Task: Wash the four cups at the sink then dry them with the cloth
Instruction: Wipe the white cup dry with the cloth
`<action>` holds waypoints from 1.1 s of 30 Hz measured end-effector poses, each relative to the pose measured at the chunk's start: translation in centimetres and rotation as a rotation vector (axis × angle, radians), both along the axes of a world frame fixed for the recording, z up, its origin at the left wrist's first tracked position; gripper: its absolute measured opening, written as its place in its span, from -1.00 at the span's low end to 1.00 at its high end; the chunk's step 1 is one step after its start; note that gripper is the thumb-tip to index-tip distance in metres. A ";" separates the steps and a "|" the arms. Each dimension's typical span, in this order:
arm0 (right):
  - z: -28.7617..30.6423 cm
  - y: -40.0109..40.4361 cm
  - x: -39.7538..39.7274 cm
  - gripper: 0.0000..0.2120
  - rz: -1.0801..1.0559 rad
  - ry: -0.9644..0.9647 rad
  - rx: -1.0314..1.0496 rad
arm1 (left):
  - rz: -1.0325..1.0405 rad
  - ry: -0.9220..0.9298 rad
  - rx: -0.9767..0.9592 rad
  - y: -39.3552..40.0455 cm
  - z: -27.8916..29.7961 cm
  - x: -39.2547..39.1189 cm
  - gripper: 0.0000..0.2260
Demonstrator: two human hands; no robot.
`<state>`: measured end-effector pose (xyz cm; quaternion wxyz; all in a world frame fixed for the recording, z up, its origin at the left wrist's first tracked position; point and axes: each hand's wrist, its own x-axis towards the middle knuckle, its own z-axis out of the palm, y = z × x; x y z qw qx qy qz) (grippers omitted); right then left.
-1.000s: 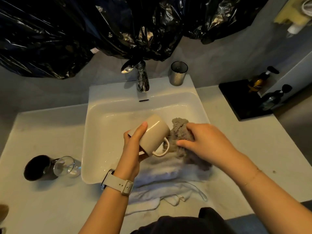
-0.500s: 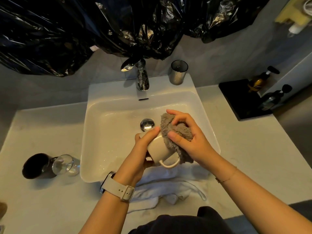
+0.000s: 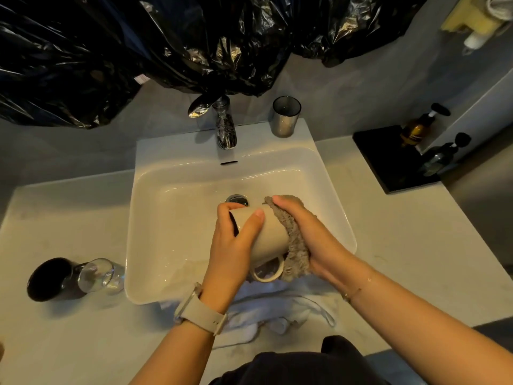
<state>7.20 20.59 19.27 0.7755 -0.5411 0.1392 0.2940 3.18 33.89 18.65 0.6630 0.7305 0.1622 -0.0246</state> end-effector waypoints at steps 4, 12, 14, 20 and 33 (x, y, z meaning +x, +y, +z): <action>-2.5 -0.4 -1.8 -0.62 -0.031 -0.555 -0.248 | 0.028 0.427 -0.459 0.5 0.4 0.8 -0.71; -1.7 -0.8 -1.6 -0.54 -0.103 -0.370 -0.169 | 0.074 0.250 -0.279 -1.0 -0.1 0.6 -0.50; -0.8 -1.0 -0.5 -0.64 -0.059 -0.011 -0.045 | -0.056 -0.010 0.073 -0.8 -0.3 0.3 -0.51; 0.3 -1.4 0.6 -0.66 0.048 0.142 0.008 | -0.262 -0.265 0.347 0.6 -1.2 0.1 -0.59; -1.1 -1.7 -2.2 -0.51 -0.140 -1.162 -0.384 | -0.040 0.146 -0.464 -0.6 2.4 0.9 -0.61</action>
